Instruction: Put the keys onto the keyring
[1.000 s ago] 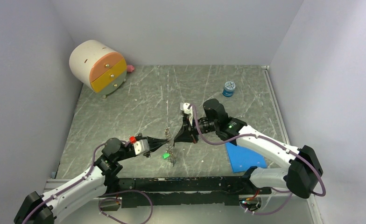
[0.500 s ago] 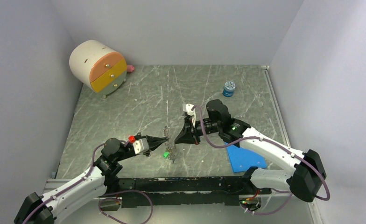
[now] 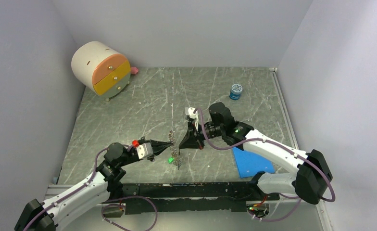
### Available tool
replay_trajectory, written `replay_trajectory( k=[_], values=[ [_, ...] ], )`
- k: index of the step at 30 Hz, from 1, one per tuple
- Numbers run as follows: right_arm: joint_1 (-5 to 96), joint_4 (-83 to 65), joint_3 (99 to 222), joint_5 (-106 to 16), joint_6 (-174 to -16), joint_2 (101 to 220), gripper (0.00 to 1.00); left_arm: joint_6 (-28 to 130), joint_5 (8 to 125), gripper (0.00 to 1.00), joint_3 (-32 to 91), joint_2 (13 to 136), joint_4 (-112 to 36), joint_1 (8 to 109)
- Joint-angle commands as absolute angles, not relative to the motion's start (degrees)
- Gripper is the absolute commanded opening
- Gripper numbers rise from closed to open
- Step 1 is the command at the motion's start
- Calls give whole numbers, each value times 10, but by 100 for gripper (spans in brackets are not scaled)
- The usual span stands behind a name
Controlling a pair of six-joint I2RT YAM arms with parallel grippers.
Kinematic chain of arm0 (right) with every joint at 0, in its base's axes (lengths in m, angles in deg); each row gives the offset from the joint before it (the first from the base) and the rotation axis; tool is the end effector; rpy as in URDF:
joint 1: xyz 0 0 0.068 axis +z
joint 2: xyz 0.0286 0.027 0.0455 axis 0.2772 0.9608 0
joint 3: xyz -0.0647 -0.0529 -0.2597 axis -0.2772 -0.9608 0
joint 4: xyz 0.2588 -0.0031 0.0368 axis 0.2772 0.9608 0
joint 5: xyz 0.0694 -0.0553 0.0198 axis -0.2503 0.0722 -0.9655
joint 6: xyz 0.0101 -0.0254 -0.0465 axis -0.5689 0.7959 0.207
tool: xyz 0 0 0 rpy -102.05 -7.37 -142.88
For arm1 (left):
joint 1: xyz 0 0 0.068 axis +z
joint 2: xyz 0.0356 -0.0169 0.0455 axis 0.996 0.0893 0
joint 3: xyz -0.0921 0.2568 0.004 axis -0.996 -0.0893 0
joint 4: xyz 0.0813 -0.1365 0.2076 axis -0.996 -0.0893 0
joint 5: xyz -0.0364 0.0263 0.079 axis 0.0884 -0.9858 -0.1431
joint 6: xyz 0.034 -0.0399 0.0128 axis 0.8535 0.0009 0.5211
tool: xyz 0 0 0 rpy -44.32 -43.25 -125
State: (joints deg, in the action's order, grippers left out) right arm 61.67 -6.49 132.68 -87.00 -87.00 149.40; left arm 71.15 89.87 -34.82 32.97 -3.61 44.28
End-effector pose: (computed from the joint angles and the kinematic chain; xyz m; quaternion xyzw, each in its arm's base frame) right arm 0.1668 0.2089 0.2831 -0.5107 0.6147 0.5116 0.3157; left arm 0.1015 -0.1116 0.2251 0.4447 0.4749 -0.3744 0.6607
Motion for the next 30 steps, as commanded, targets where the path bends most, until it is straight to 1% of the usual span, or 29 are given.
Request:
replay_trajectory(
  k=[1,8,15,30],
  values=[
    [619,-96,1356,-879,-871,1496,0,703,906,3,-341,323,-8,442],
    [619,-96,1366,-877,-870,1504,0,701,908,2,-340,324,-9,441],
    [620,-116,1375,-836,-881,1517,0,701,905,3,-338,322,-17,442],
    [612,-134,1346,-792,-904,1526,0,702,907,3,-337,319,-12,442]
  ],
)
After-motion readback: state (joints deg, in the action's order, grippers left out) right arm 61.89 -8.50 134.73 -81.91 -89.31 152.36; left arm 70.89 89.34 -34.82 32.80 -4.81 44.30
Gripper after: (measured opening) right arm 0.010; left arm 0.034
